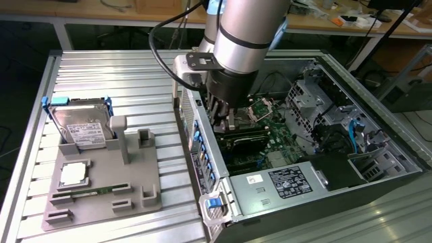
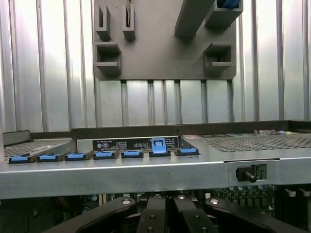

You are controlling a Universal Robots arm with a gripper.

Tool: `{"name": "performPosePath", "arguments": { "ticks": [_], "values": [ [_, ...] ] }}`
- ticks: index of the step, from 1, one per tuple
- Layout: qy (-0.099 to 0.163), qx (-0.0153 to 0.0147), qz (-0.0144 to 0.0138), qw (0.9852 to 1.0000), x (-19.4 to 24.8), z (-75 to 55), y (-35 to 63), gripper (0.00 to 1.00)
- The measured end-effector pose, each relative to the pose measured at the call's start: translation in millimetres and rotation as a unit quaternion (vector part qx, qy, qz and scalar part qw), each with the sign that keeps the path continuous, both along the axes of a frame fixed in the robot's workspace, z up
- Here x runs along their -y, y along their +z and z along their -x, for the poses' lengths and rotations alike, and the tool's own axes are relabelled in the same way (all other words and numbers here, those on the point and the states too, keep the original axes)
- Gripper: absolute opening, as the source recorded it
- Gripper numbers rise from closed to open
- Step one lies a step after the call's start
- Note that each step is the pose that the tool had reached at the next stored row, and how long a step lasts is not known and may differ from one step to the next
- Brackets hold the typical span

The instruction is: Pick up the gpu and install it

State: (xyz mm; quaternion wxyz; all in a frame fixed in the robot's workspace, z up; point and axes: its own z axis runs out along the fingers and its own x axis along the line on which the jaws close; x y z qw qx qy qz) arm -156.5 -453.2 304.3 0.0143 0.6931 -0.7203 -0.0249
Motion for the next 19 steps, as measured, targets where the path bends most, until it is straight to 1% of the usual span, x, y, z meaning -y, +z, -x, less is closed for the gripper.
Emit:
{"name": "performPosePath", "arguments": {
  "ticks": [2,4,8,19],
  "values": [
    [0.000,0.0011,-0.0018,1.0000,-0.2,-3.8,-1.4,0.11],
    [0.000,0.0003,-0.0002,1.0000,0.0,-10.1,0.1,0.11],
    [0.000,0.0005,-0.0004,1.0000,0.1,-25.3,-1.6,0.11],
    [0.000,0.0005,-0.0003,1.0000,0.0,-26.0,-2.0,0.11]
  ]
}}
